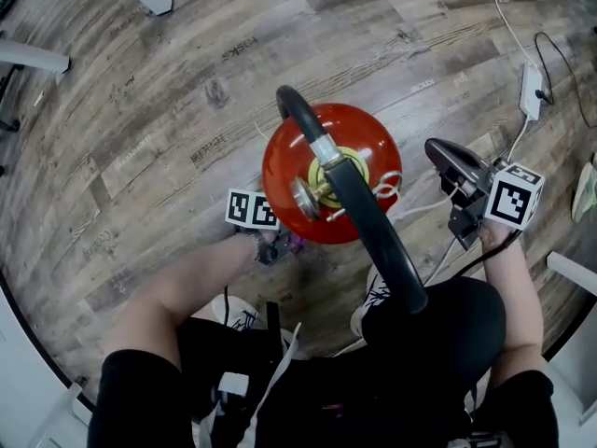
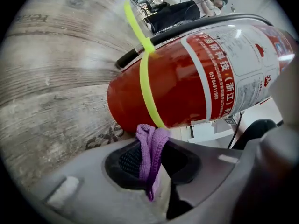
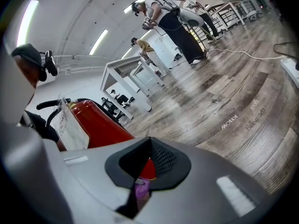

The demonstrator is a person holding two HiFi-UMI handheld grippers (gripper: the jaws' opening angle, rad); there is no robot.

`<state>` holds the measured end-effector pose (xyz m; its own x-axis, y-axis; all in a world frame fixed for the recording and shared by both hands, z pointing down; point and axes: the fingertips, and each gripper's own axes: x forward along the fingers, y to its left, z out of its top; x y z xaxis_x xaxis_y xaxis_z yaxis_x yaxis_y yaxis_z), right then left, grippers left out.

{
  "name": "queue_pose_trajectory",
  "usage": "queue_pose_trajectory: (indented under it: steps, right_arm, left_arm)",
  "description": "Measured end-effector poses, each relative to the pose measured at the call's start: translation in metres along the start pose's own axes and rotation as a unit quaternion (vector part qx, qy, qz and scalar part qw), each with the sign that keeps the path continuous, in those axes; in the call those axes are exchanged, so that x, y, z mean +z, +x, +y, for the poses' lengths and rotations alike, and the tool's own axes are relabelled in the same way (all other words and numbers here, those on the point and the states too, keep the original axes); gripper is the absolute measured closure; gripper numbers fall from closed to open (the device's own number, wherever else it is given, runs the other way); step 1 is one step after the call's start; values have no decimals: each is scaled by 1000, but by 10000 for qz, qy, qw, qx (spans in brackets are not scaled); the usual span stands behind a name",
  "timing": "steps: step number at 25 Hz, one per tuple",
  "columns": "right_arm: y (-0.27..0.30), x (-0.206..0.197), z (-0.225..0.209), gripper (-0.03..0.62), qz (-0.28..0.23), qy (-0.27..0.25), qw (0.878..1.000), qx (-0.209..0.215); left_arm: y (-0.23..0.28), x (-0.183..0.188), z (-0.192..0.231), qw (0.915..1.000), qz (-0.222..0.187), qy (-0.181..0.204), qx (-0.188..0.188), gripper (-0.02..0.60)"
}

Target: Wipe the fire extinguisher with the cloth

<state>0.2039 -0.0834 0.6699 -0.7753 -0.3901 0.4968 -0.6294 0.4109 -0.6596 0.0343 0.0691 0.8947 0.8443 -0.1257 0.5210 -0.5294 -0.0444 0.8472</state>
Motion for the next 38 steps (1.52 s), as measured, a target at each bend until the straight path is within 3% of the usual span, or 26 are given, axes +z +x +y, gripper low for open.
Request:
queue_pose_trajectory:
  steps: [4, 9, 11, 16, 19, 23, 26, 30, 35, 38]
  right_arm:
    - [3, 2, 0, 589, 13, -3, 10000, -4]
    - [6, 6, 9, 589, -24, -74, 10000, 24]
    - [6, 10, 14, 589, -75, -130, 9999, 40]
    - [1, 29, 31, 589, -280, -297, 9991, 92]
    - [-3, 42, 40, 589, -412, -412, 9982, 124]
    - [-7, 52, 51, 589, -534, -488, 9973, 123]
    - [-9, 57, 57, 589, -625, -492, 9967, 132]
    - [-18, 66, 70, 589, -747, -561, 9955, 158]
    - [-30, 82, 91, 589, -818, -880, 9927, 118]
    - [-34, 88, 95, 589, -708, -977, 9927, 18]
  left_arm:
    - [-1, -3, 4, 9996, -54, -205, -159, 506]
    - [-26, 1, -54, 9885, -102, -373, -1465, 505]
    - [-49, 6, -73, 9830, -140, -205, -1821, 503]
    - [-121, 31, -130, 9721, -356, 508, -2264, 502]
    - [-168, 53, -172, 9579, -699, 840, -2655, 502]
    - [-236, 100, -218, 9337, -1475, 1315, -2985, 503]
    - [-274, 140, -254, 9176, -1774, 2195, -2799, 503]
    - [-293, 183, -308, 8912, -1678, 3622, -2154, 503]
    - [-264, 202, -348, 8574, -797, 4911, -1315, 503]
    - [-241, 202, -360, 8383, -275, 5355, -984, 502]
